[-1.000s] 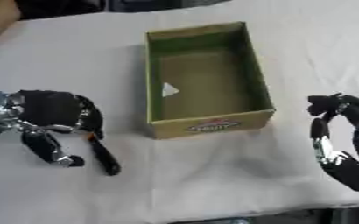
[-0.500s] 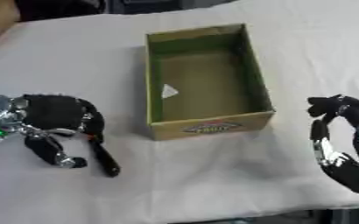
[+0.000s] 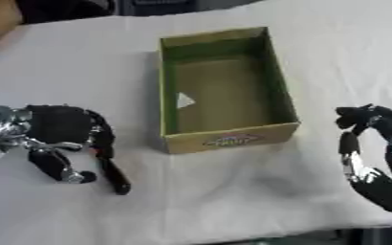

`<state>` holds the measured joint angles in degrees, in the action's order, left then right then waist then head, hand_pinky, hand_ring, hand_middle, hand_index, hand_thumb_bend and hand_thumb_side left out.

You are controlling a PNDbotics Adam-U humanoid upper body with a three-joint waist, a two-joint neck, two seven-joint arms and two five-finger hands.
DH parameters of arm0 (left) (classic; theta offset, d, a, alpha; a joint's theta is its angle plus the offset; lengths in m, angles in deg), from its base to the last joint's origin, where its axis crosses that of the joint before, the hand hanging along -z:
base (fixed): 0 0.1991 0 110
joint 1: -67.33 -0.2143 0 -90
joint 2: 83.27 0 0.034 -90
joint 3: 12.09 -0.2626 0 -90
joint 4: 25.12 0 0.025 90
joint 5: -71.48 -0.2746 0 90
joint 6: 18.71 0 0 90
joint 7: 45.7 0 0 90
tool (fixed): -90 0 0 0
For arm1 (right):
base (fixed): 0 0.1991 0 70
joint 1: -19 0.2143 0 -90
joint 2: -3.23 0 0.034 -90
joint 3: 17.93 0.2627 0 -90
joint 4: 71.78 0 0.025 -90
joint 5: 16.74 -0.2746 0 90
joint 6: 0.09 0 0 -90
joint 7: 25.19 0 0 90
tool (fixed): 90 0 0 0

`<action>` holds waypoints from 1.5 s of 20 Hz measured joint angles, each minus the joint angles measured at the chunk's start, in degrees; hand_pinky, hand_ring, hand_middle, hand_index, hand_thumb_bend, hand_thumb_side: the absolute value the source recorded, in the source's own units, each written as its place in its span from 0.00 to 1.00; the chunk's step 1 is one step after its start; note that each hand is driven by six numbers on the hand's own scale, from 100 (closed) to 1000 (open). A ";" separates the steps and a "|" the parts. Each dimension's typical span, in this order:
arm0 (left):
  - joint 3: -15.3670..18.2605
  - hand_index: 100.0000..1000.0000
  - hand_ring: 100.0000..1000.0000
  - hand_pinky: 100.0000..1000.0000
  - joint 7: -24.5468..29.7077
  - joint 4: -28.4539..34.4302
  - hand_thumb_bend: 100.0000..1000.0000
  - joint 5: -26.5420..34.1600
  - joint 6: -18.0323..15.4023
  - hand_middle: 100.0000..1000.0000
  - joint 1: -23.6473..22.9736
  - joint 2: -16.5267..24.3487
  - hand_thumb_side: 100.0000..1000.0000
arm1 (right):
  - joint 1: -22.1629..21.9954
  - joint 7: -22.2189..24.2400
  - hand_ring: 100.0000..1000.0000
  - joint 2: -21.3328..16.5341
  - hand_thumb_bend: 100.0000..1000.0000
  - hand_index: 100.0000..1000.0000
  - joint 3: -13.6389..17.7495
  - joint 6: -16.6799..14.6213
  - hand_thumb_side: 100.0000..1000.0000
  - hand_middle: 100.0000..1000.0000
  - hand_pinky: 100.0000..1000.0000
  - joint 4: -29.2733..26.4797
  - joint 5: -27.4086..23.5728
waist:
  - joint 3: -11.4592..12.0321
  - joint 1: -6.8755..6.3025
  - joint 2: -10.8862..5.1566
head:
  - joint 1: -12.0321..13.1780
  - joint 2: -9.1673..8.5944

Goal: Pick up objects on the table and place them in the box.

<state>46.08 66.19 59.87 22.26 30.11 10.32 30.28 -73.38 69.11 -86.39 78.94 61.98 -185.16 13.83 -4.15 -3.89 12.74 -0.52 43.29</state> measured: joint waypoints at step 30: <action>0.35 0.69 0.45 0.43 1.00 -0.67 0.26 0.01 1.00 0.51 0.34 -0.58 0.22 | 0.00 -0.03 0.51 0.00 0.00 0.76 0.00 -0.03 0.72 0.52 0.36 0.00 0.00 | -0.06 0.00 0.00 | -0.04 -0.47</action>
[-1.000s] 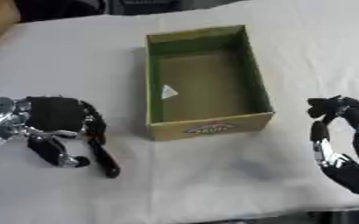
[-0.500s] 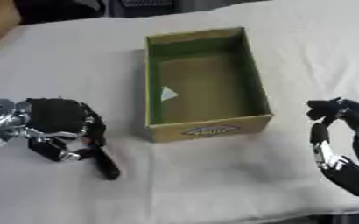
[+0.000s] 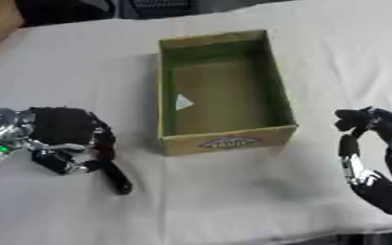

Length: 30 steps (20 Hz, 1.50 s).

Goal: Pick up objects on the table and place them in the box.

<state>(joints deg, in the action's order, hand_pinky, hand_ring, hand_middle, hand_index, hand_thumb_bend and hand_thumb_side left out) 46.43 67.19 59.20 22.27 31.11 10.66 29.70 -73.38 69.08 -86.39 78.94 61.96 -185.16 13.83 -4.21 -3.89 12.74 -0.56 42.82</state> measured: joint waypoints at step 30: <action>1.74 0.42 0.06 0.00 -0.83 -3.57 0.00 2.49 1.33 0.26 -1.08 -1.86 0.13 | 0.00 -0.02 0.51 0.00 0.00 0.76 0.00 -0.01 0.72 0.52 0.36 0.00 0.00 | 0.11 0.01 -0.31 | -0.51 -0.55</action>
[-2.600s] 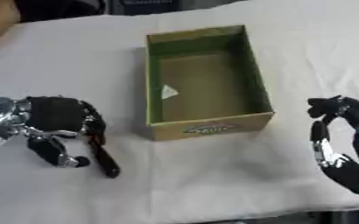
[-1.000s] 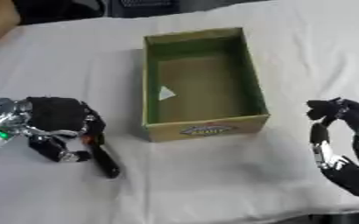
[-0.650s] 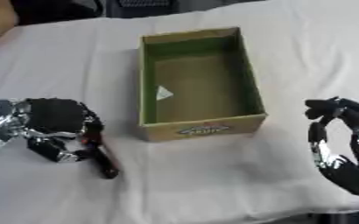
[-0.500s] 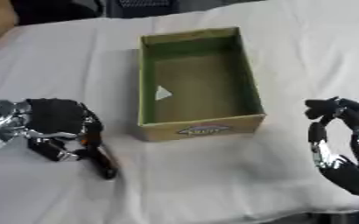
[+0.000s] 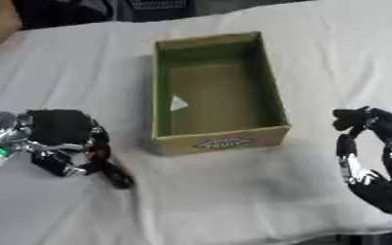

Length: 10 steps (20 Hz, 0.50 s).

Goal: Pick up objects on the table and place them in the box.

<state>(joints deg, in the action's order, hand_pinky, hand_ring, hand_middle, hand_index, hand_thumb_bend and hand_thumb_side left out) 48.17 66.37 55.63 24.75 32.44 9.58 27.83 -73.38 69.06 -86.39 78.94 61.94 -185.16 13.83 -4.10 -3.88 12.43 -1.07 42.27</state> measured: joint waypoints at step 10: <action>1.86 0.40 0.01 0.00 7.45 -3.33 0.00 16.16 8.73 0.22 -0.51 -0.62 0.23 | 0.00 -0.01 0.51 0.00 0.00 0.76 0.01 0.01 0.72 0.52 0.36 0.00 0.00 | 0.00 0.03 0.00 | -0.44 -0.50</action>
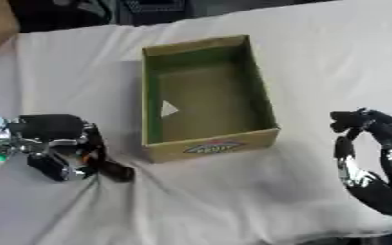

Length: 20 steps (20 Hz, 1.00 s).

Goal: Pick up objects on the table and place them in the box.

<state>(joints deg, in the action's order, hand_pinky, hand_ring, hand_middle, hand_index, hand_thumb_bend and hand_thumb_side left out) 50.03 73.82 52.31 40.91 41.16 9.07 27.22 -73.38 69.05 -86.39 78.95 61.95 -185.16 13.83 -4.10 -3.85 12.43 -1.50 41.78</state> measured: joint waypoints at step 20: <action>3.11 0.37 0.05 0.00 0.77 14.28 0.12 -6.18 1.23 0.24 5.93 6.88 0.00 | 0.00 0.07 0.51 0.00 0.00 0.76 0.01 0.33 0.72 0.52 0.35 0.00 0.00 | 0.37 0.01 0.33 | -0.50 -0.47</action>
<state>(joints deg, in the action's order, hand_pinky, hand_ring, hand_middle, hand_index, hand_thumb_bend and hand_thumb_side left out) 53.14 74.59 66.58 34.73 42.39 15.00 34.09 -73.38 69.12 -86.39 78.96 62.27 -185.16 13.83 -3.73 -3.83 12.76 -2.00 41.30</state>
